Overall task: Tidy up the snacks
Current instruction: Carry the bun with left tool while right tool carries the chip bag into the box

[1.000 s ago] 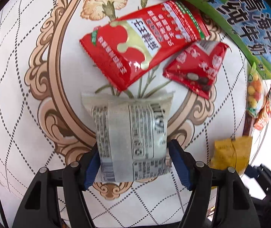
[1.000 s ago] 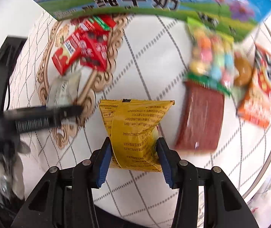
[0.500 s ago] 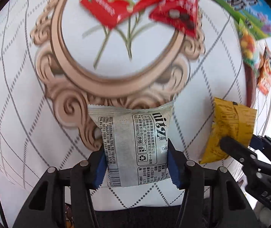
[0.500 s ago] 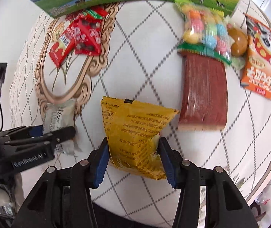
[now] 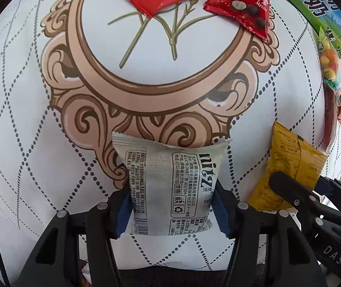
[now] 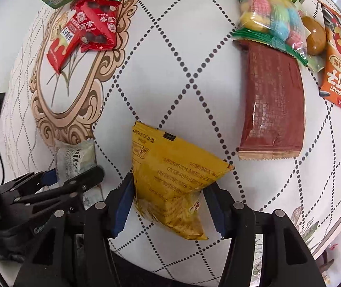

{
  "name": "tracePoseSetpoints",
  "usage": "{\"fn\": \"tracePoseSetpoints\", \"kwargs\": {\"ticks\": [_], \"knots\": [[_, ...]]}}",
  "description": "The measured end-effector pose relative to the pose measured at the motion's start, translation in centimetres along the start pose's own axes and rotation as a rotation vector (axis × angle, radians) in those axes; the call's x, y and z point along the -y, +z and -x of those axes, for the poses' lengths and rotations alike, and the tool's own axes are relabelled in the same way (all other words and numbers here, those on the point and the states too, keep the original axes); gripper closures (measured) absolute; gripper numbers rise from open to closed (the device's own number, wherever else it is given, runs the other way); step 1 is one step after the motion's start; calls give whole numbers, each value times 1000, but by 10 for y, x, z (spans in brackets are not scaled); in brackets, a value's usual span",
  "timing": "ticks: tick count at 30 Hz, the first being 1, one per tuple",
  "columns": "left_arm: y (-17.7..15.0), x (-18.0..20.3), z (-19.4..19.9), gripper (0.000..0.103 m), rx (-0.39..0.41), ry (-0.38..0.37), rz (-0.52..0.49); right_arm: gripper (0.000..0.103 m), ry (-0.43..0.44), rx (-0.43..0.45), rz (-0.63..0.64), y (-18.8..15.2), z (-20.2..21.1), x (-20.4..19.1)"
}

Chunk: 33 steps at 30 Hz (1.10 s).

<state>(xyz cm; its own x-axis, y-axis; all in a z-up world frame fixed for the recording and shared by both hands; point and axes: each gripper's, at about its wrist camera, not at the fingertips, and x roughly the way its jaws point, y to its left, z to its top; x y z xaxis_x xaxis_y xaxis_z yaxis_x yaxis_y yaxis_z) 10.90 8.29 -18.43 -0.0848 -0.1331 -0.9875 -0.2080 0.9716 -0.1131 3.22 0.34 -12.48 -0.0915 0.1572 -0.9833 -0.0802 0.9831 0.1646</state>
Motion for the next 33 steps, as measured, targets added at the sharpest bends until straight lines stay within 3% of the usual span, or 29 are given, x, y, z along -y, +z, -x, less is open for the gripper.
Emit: {"fn": "tracePoseSetpoints", "kwargs": {"ticks": [5, 10, 18, 27, 33], "knots": [[-12, 3, 25, 55, 30, 15, -17, 51, -16, 36, 25, -8, 3, -10], [-15, 13, 48, 58, 73, 19, -56, 55, 24, 72, 35, -25, 23, -5], [0, 41, 106, 58, 129, -72, -111, 55, 141, 140, 63, -28, 85, 15], [71, 92, 201, 58, 212, -224, -203, 55, 192, 299, 94, 24, 193, 44], [145, 129, 227, 58, 253, -203, -272, 55, 141, 392, 120, 98, 235, 48]]}}
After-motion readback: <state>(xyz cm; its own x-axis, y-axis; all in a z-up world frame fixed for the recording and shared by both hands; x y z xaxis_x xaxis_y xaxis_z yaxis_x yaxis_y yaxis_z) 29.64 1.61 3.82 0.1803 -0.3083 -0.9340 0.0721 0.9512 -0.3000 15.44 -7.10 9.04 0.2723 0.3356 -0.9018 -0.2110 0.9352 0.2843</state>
